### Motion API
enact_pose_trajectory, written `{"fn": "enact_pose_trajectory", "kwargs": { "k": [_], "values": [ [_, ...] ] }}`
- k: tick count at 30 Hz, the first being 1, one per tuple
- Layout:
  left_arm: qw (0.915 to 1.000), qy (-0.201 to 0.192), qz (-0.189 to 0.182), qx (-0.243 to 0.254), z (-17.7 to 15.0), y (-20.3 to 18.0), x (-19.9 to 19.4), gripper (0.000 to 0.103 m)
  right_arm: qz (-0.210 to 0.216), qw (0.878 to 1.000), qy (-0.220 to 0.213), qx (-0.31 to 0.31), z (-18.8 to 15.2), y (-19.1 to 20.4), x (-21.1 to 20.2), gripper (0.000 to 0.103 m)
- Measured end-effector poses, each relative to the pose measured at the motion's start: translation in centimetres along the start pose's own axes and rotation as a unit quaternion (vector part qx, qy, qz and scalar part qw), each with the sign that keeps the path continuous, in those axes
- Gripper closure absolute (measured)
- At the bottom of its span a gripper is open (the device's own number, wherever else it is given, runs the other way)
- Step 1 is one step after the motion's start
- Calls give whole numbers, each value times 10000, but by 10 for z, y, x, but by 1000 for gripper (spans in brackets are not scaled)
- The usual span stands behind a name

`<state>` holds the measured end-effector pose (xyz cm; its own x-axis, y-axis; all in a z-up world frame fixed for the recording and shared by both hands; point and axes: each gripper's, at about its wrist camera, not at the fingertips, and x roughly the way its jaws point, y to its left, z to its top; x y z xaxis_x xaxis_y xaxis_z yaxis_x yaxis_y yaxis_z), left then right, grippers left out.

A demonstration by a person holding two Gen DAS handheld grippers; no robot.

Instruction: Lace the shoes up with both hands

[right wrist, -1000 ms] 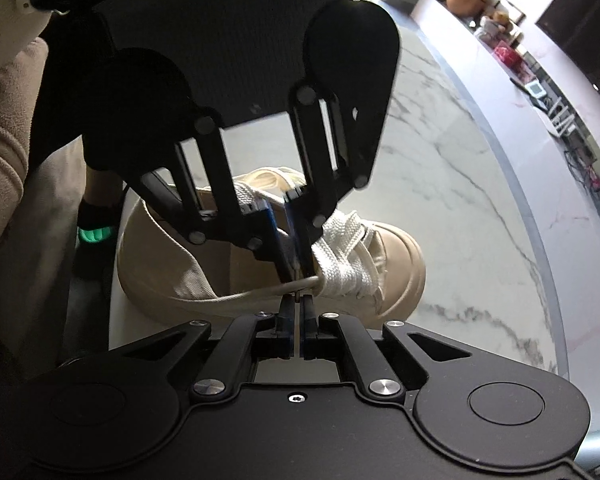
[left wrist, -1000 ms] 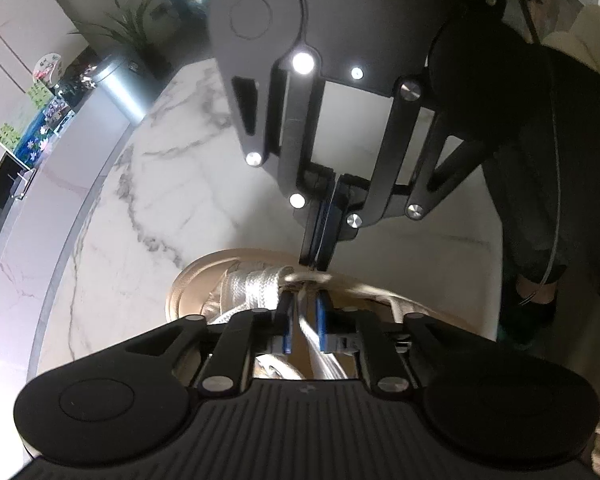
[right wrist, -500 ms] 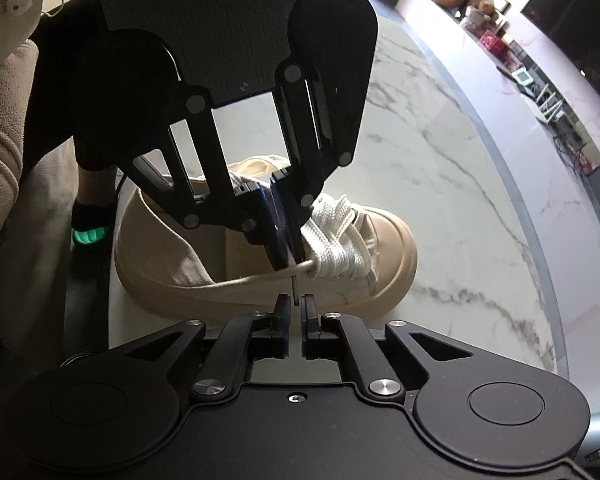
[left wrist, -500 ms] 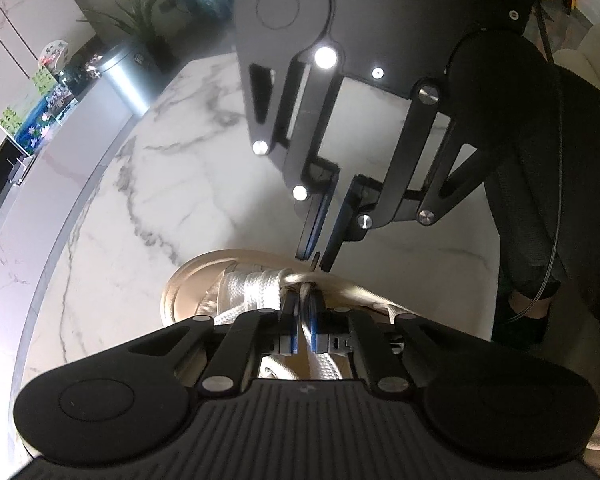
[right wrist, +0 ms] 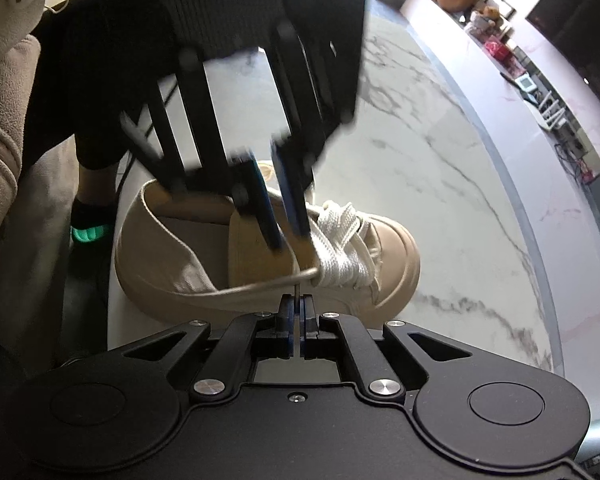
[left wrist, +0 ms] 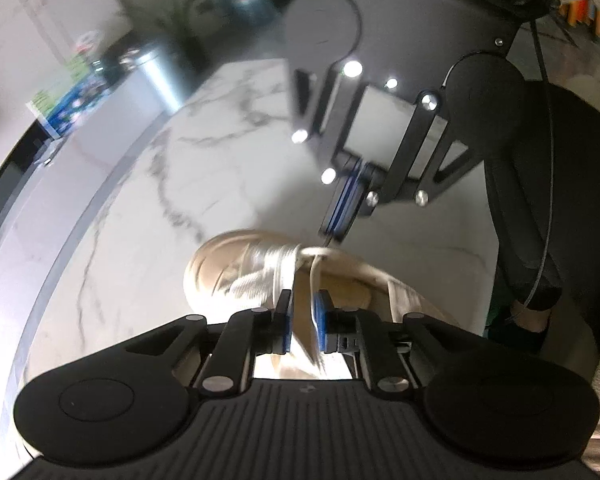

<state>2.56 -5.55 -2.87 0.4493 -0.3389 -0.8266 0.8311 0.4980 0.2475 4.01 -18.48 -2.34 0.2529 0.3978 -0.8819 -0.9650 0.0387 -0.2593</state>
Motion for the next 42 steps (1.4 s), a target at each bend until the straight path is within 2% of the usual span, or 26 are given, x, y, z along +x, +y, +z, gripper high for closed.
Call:
{"fn": "enact_pose_trajectory", "kwargs": {
  "k": [3, 5, 8, 11, 15, 18, 21, 27, 31, 32, 37, 40, 42],
  "values": [
    [9998, 27, -23, -195, -5, 2, -8, 90, -110, 9998, 192, 19, -2, 2, -3, 103],
    [9996, 104, 120, -226, -7, 4, -11, 81, -140, 9995, 281, 53, -4, 2, -5, 103],
    [9991, 116, 267, -320, -9, 9, -16, 81, -227, 9989, 379, 140, -6, 5, -14, 103],
    [9990, -42, 213, -395, -5, 12, -19, 81, -302, 9988, 266, 294, -6, 10, -26, 103],
    [9995, -41, 285, -100, 1, 1, -15, 81, -306, 9981, 258, 469, -1, 16, -28, 103],
    [9997, -32, 232, 68, 4, 4, -12, 81, -276, 9969, 84, 736, 5, 20, -30, 103],
    [9996, 22, 240, 126, -1, 1, -8, 81, 1, 9912, -259, 1294, 11, 17, -32, 103],
    [9997, 51, 178, 128, -15, -11, -10, 81, 506, 9786, -638, 1892, 22, 18, -12, 101],
    [9998, 94, 131, 148, -29, -19, -23, 81, 802, 9718, -686, 2107, 26, 16, 0, 81],
    [9998, 86, 118, 140, -31, -18, -23, 81, 879, 9706, -675, 2135, 26, 14, 2, 80],
    [9999, 8, 25, 121, -32, -15, -23, 81, 1102, 9700, -517, 2104, 31, 13, 15, 80],
    [9996, -33, -75, 261, -31, -17, -23, 81, 1159, 9713, -470, 2026, 33, 16, 19, 102],
    [9990, -57, -198, 402, -30, -20, -24, 81, 1066, 9739, -474, 1950, 34, 18, 16, 102]
  ]
}}
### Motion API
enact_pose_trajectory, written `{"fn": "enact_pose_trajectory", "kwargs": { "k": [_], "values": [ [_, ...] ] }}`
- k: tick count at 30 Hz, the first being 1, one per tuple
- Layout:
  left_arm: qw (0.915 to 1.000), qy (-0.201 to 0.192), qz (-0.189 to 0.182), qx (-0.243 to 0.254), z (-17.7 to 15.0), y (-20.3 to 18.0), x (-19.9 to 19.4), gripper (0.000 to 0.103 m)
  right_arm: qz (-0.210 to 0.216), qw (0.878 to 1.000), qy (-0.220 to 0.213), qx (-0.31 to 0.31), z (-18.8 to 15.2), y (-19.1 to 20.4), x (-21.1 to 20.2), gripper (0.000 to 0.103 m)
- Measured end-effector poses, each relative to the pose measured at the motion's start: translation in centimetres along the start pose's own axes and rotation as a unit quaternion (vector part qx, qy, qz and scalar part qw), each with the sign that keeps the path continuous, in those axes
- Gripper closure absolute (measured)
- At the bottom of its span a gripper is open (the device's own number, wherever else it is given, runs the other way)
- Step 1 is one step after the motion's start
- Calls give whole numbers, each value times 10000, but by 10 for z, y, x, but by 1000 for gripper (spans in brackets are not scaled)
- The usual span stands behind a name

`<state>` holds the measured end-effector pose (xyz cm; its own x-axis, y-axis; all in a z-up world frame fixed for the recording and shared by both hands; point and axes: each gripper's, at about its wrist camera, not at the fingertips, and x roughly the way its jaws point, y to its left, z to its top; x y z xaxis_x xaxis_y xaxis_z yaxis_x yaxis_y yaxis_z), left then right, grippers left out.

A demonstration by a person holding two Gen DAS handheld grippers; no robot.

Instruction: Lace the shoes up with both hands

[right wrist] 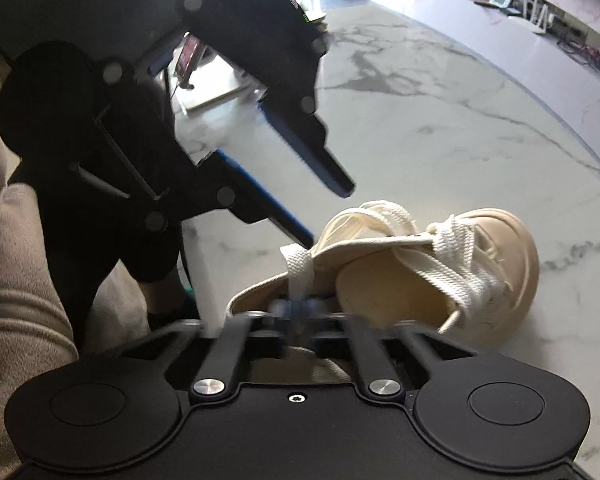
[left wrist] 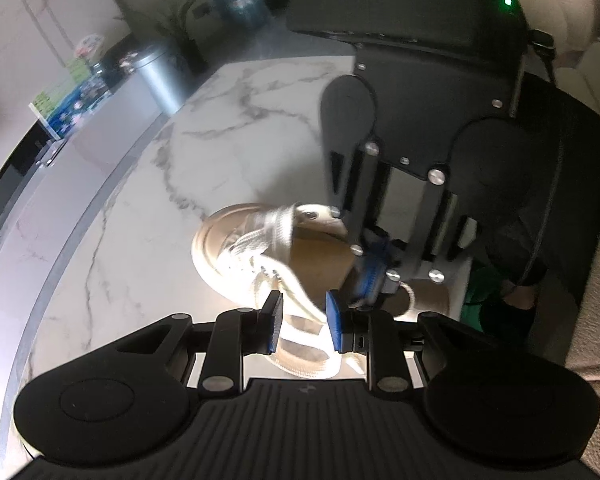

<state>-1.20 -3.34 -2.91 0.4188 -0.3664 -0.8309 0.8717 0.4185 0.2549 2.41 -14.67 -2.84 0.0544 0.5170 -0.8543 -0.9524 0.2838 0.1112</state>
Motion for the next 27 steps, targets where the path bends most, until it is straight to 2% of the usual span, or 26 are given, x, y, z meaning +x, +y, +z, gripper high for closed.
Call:
{"fn": "enact_pose_trajectory", "kwargs": {
  "k": [6, 11, 12, 14, 15, 22, 23, 27],
  "values": [
    [9978, -25, -171, 638, 11, -12, 6, 80, -323, 9993, -97, -136, 2, 3, -26, 102],
    [9943, 72, 169, 1052, 26, -14, 18, 80, -666, 9965, -106, -501, 6, 8, -46, 102],
    [9943, 89, 194, 1042, 28, -12, 20, 80, -757, 9951, -96, -621, 7, 10, -49, 102],
    [9956, 92, 151, 918, 31, -8, 23, 95, -893, 9929, -91, -782, 9, 13, -53, 102],
    [9962, 80, 122, 864, 32, -7, 24, 96, -935, 9922, -96, -815, 9, 15, -54, 102],
    [9985, 79, 43, 535, 32, 3, 24, 99, -1289, 9889, -245, -691, -4, 1, -43, 100],
    [9987, 71, 34, 498, 32, 5, 22, 99, -1307, 9890, -248, -654, -6, -1, -41, 97],
    [9993, 64, 40, 369, 30, 10, 17, 99, -1318, 9897, -241, -509, -10, -6, -35, 97]
  ]
}}
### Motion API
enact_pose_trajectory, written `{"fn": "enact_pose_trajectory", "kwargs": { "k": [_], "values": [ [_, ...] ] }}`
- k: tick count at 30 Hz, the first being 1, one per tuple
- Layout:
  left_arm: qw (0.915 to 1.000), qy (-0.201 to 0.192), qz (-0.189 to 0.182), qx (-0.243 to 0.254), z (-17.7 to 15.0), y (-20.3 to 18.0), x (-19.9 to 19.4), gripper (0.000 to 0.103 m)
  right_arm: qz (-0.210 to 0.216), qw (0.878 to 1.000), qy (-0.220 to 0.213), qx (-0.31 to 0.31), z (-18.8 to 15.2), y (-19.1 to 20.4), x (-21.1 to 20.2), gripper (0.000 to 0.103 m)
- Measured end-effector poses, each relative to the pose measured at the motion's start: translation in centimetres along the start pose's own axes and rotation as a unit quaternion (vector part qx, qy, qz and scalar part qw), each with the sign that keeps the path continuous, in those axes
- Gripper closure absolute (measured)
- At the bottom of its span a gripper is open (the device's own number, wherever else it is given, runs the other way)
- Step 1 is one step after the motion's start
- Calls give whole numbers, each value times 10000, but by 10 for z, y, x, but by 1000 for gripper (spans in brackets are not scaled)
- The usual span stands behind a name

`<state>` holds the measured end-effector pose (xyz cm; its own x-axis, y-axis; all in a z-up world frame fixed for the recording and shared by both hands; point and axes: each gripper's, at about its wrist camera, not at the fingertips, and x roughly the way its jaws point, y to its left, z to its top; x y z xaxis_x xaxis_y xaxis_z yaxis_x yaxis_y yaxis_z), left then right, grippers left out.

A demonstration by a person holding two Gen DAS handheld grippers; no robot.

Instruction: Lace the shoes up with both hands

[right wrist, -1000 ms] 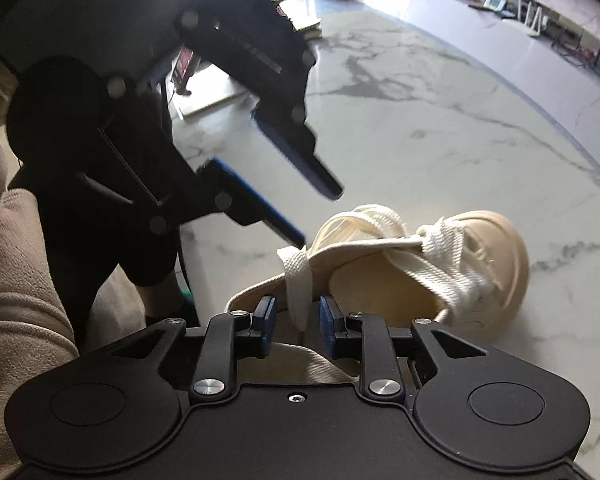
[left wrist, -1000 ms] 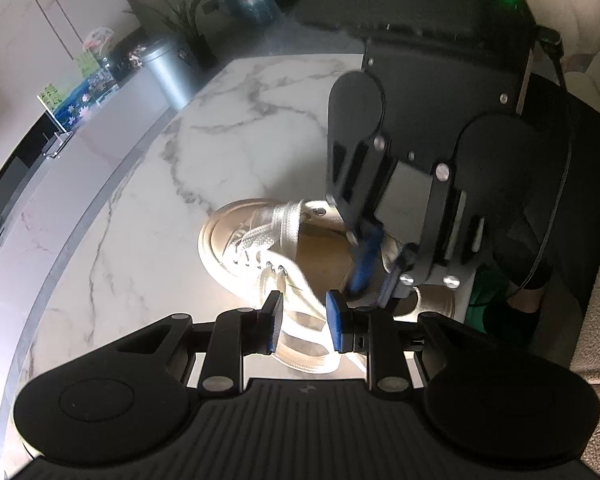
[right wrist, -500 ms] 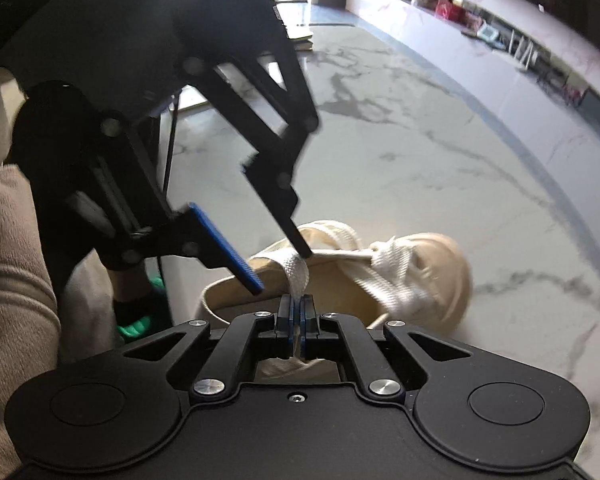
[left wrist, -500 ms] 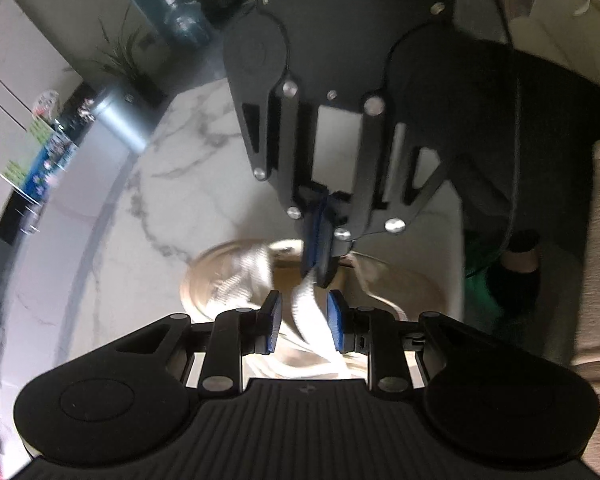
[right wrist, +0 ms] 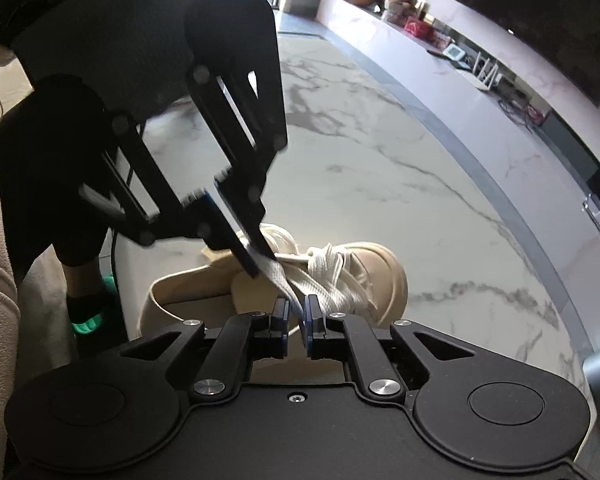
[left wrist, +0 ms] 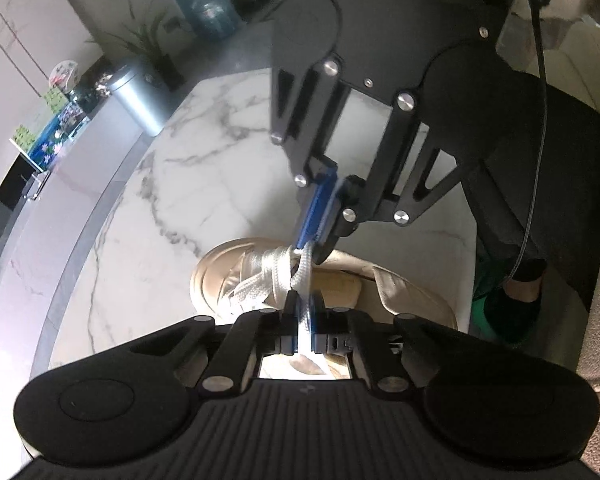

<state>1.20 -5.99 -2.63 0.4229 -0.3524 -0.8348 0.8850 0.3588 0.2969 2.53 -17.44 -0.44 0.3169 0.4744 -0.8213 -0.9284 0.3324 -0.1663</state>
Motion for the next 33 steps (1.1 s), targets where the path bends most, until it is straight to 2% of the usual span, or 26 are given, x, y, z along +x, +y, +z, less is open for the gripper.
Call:
{"fn": "enact_pose_trajectory", "kwargs": {
  "k": [7, 9, 11, 13, 16, 18, 20, 23, 29, 33],
  "values": [
    [9999, 105, -31, -24, -5, 2, -1, 99, 59, 9999, -55, 106, -1, -3, 5, 99],
    [9999, 152, 61, 16, -5, 1, 1, 94, 78, 9999, -58, 73, 0, -3, 4, 101],
    [9998, 117, 151, 108, -3, -1, 1, 81, 81, 10000, -49, 11, 1, -1, 2, 102],
    [9996, -18, 175, 205, 2, -4, -1, 74, 46, 9999, -24, -95, 0, 1, 1, 102],
    [9989, -82, 219, 418, 11, -7, 1, 73, 40, 9998, 1, -186, 1, 4, -1, 102],
    [9986, -37, 209, 494, 14, -8, 6, 75, 41, 9997, 19, -247, 1, 4, -2, 102],
    [9985, 43, 110, 526, 15, -7, 11, 91, 28, 9996, 34, -280, 1, 5, -3, 102],
    [9986, 65, -18, 518, 18, -5, 14, 97, 39, 9994, 71, -323, 0, 4, -4, 102],
    [9991, 63, -74, 410, 17, 0, 19, 101, 20, 9995, 72, -310, -3, 3, -2, 102],
    [9996, 180, -87, 214, 13, 3, 22, 102, -48, 10000, 49, -65, -7, -3, -7, 101]
  ]
}}
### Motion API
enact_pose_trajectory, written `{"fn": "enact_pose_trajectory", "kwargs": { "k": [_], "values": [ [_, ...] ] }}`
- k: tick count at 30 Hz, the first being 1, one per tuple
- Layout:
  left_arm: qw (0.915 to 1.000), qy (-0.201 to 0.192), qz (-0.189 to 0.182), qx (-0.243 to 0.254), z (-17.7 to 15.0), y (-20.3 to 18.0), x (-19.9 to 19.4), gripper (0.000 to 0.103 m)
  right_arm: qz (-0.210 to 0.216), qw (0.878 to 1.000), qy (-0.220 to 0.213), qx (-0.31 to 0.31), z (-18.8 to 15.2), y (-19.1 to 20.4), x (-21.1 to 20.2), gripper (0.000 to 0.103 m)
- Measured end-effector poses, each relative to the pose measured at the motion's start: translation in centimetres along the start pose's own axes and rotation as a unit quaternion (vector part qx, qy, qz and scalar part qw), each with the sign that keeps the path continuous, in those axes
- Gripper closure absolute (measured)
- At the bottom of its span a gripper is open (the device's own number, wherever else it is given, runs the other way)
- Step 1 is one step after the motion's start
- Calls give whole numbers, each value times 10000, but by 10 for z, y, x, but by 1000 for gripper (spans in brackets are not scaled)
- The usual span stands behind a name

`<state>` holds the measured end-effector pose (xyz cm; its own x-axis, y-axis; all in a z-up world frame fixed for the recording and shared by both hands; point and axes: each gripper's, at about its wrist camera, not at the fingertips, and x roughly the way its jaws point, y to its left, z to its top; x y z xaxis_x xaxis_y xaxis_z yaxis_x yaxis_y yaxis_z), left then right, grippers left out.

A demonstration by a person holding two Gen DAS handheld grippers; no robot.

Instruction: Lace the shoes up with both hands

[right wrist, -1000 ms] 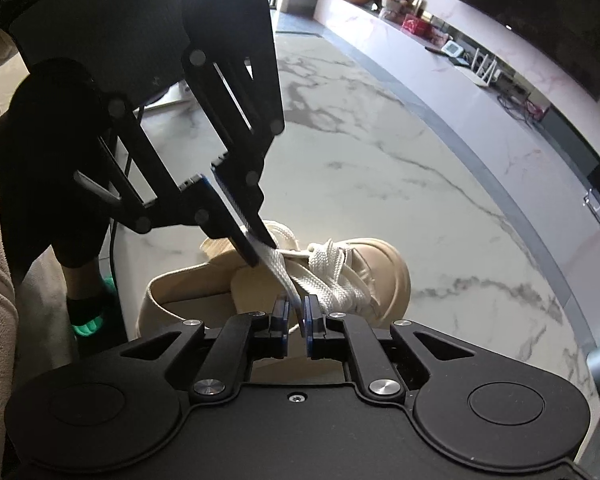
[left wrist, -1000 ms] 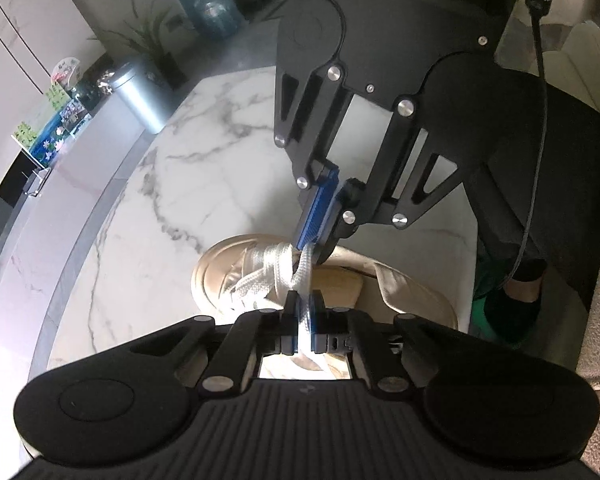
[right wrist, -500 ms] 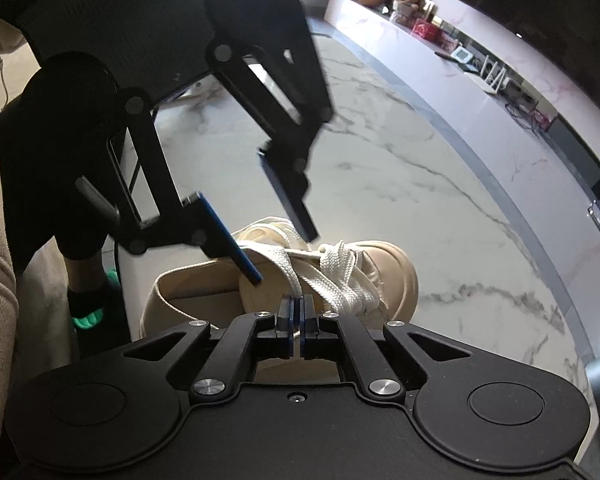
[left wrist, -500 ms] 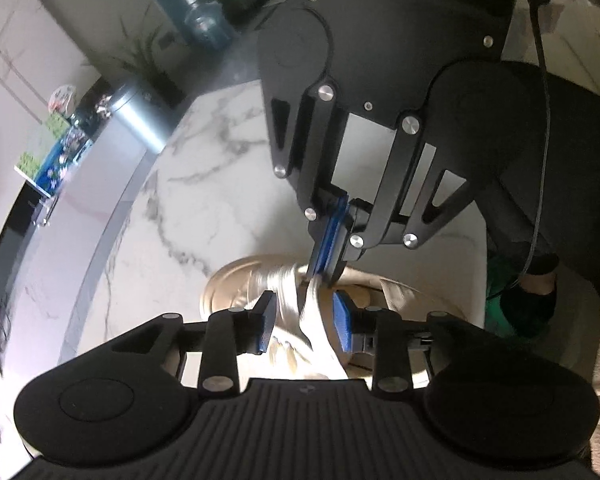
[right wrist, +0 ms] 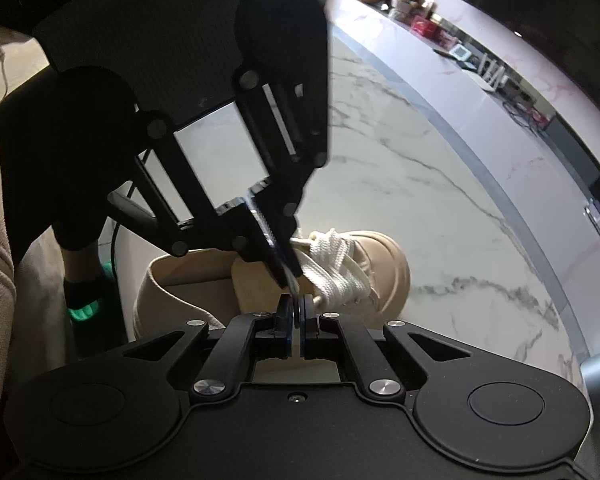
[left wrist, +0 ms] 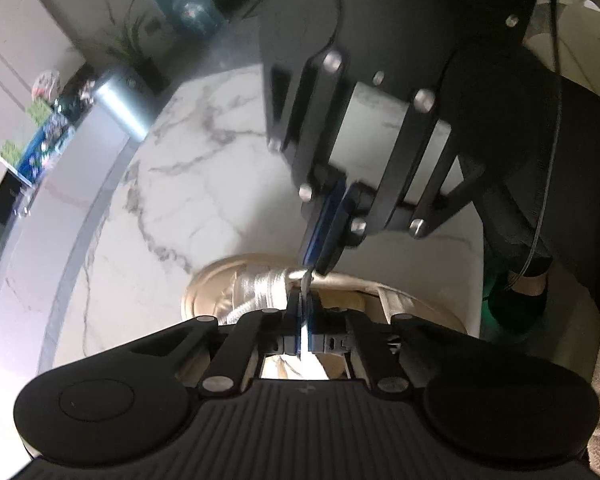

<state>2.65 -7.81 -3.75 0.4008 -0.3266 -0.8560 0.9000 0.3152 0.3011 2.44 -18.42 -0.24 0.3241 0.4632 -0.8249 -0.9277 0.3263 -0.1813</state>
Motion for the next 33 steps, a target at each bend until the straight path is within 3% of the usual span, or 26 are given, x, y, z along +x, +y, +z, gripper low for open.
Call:
{"fn": "enact_pose_trajectory", "kwargs": {
  "k": [11, 28, 33],
  "values": [
    [9994, 241, 76, -224, -8, 6, -1, 102, 47, 9987, -40, 498, -1, -3, 8, 95],
    [9991, 408, 141, -4, -5, 3, 3, 102, 163, 9951, 26, 975, -4, -4, 12, 96],
    [9991, 376, 135, -141, -3, 5, 7, 102, 99, 9943, 73, 1061, -9, -6, 9, 96]
  ]
}}
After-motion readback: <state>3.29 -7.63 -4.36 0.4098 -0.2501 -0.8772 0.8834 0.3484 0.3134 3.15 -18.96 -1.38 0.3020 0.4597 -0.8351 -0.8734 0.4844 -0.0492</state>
